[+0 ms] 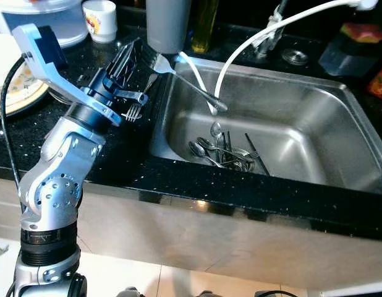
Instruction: Kitchen organization
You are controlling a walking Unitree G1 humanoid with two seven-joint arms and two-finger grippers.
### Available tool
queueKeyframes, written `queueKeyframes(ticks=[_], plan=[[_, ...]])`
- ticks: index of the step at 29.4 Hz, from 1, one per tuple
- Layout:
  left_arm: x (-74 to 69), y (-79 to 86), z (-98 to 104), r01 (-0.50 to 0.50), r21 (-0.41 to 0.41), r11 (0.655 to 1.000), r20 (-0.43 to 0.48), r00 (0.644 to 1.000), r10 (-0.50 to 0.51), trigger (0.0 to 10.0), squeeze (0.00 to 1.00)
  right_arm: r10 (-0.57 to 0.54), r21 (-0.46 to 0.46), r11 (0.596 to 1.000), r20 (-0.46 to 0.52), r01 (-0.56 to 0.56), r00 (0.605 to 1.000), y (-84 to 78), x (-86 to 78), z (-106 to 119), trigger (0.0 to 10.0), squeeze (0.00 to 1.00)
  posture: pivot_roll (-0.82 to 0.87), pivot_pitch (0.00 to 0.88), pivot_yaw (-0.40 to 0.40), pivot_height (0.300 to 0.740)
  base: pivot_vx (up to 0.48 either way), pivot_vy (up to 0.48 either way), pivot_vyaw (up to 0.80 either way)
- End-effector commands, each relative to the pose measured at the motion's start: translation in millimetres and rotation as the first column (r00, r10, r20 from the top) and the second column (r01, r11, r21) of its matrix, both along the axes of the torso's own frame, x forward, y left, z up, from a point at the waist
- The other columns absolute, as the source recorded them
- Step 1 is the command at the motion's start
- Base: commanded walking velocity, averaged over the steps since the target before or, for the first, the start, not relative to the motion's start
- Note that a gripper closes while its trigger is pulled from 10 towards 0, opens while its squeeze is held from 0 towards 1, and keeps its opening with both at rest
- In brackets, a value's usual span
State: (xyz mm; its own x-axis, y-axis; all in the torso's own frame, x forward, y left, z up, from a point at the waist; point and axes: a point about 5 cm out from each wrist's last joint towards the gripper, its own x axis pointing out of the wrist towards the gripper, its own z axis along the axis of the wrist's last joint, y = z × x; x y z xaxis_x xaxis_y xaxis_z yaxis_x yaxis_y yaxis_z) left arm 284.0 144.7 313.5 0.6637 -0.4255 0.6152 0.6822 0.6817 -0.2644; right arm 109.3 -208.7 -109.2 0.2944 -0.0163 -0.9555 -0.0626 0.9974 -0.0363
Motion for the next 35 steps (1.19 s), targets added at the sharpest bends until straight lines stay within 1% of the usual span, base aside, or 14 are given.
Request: queueKeyframes(ticks=[1, 2, 4, 9, 15, 19, 22, 23, 26, 27, 32, 33, 34, 35], plan=[[-1.7, -5.5, 0, 0.047, 0.016, 0.999, 0.008, 0.999, -0.047, 10.0, 0.00, -0.016, -0.005, 1.000, -0.018, 0.016, 1.000, -4.0, -6.8, -1, 10.0, 0.00, 0.12, 0.115, -0.071, 0.740, 0.000, 0.000, 0.00], [-5.4, -11.9, 4, 0.106, 0.050, 0.993, 0.045, 0.993, -0.108, 10.0, 0.00, -0.016, -0.005, 1.000, -0.018, 0.016, 1.000, -3.8, -6.6, -1, 10.0, 0.00, 0.12, 0.117, -0.072, 0.740, 0.000, 0.000, 0.00], [-7.8, -15.9, 7, 0.139, 0.075, 0.987, 0.074, 0.987, -0.145, 10.0, 0.00, -0.015, -0.005, 1.000, -0.018, 0.015, 1.000, -3.9, -6.3, -1, 10.0, 0.00, 0.12, 0.117, -0.071, 0.740, 0.000, 0.000, 0.00], [-6.0, -16.9, 8, 0.146, 0.125, 0.981, 0.093, 0.983, -0.158, 10.0, 0.00, -0.014, -0.002, 1.000, -0.022, 0.014, 1.000, -4.1, -6.4, -1, 10.0, 0.00, 0.11, 0.119, -0.071, 0.740, 0.000, 0.000, -0.42], [-2.3, -10.6, 8, 0.114, 0.226, 0.967, 0.104, 0.985, -0.141, 10.0, 0.00, -0.019, -0.011, 1.000, -0.021, 0.019, 1.000, -5.9, -8.3, -1, 10.0, 0.00, 0.10, 0.128, -0.069, 0.740, 0.000, 0.000, -0.13], [5.9, 0.9, 6, 0.027, 0.289, 0.957, 0.102, 0.993, -0.059, 10.0, 0.00, -0.024, -0.010, 1.000, -0.027, 0.024, 0.999, -6.9, -11.0, -2, 10.0, 0.00, 0.10, 0.134, -0.068, 0.740, 0.000, 0.000, 0.00], [14.5, 5.7, -5, -0.024, 0.394, 0.919, 0.093, 0.996, -0.014, 10.0, 0.00, -0.024, -0.011, 1.000, -0.037, 0.024, 0.999, -8.0, -15.6, -2, 10.0, 0.00, 0.09, 0.149, -0.068, 0.740, 0.000, 0.000, 0.00], [14.5, 5.7, -5, -0.024, 0.394, 0.919, 0.093, 0.996, -0.014, 10.0, 0.00, -0.024, -0.011, 1.000, -0.037, 0.024, 0.999, -8.0, -15.6, -2, 10.0, 0.00, 0.09, 0.149, -0.068, 0.740, 0.000, 0.000, 0.00], [18.8, 2.3, -13, -0.032, 0.465, 0.884, 0.087, 0.996, -0.010, 10.0, 0.00, -0.025, -0.012, 1.000, -0.043, 0.024, 0.999, -9.1, -19.0, -3, 10.0, 0.00, 0.07, 0.158, -0.064, 0.740, 0.000, 0.000, 0.00], [23.2, -9.9, -19, -0.006, 0.537, 0.844, 0.095, 0.994, -0.054, 10.0, 0.00, -0.034, -0.018, 0.999, -0.052, 0.033, 0.998, -12.5, -24.5, -3, 10.0, 0.00, 0.06, 0.169, -0.058, 0.740, 0.000, 0.000, 0.00], [37.2, -26.1, -16, 0.011, 0.619, 0.786, 0.133, 0.984, -0.119, 10.0, 0.00, -0.055, -0.032, 0.998, -0.074, 0.053, 0.996, -19.0, -37.1, -4, 10.0, 0.00, 0.03, 0.199, -0.045, 0.740, 0.000, 0.000, 0.00], [37.2, -26.1, -16, 0.011, 0.619, 0.786, 0.133, 0.984, -0.119, 10.0, 0.00, -0.055, -0.032, 0.998, -0.074, 0.053, 0.996, -19.0, -37.1, -4, 10.0, 0.00, 0.03, 0.199, -0.045, 0.740, 0.000, 0.000, 0.00], [47.1, -34.2, -15, 0.022, 0.671, 0.741, 0.154, 0.974, -0.169, 10.0, 0.00, -0.069, -0.034, 0.997, -0.093, 0.066, 0.993, -19.6, -47.3, -6, 10.0, 0.00, 0.00, 0.220, -0.028, 0.740, 0.000, 0.000, 0.00], [47.1, -34.2, -15, 0.022, 0.671, 0.741, 0.154, 0.974, -0.169, 10.0, 0.00, -0.069, -0.034, 0.997, -0.093, 0.066, 0.993, -19.6, -47.3, -6, 10.0, 0.00, 0.00, 0.220, -0.028, 0.740, 0.000, 0.000, 0.00]])
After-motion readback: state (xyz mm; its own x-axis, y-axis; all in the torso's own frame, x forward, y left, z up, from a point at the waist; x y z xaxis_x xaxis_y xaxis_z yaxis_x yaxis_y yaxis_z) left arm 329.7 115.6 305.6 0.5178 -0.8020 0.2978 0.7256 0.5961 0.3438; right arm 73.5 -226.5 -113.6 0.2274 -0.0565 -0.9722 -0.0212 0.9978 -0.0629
